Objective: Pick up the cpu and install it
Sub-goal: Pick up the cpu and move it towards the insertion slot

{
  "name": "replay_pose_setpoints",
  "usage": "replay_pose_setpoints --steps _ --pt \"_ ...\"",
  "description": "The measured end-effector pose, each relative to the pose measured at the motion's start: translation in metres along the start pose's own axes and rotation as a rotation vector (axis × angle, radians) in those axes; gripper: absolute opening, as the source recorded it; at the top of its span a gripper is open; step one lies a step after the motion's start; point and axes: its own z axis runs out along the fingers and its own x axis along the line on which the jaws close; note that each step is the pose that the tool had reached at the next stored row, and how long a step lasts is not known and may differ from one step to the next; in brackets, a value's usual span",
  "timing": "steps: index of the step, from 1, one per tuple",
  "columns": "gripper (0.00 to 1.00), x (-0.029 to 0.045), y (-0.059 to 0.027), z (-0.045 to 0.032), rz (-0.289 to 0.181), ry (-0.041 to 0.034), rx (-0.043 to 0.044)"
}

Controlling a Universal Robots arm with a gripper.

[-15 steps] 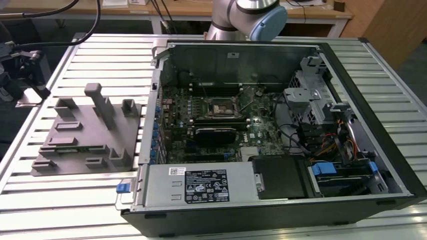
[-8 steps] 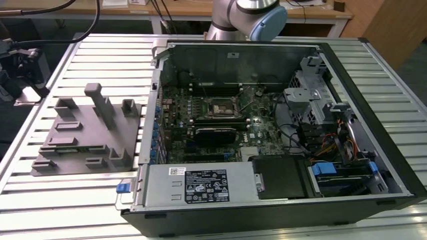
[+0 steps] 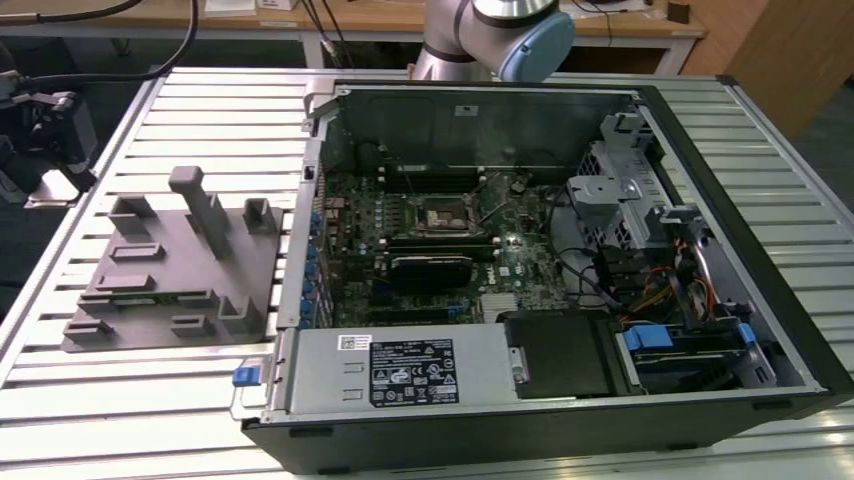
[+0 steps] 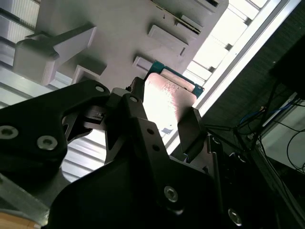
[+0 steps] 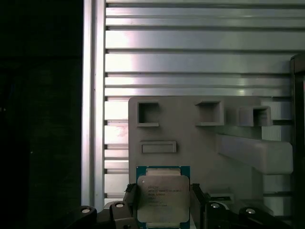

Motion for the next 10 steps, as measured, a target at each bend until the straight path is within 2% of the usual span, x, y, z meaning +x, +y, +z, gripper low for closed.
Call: replay_pose_setpoints --steps 10 --pt "0.53 -0.0001 0.0003 -0.0063 0.0 0.0001 0.0"
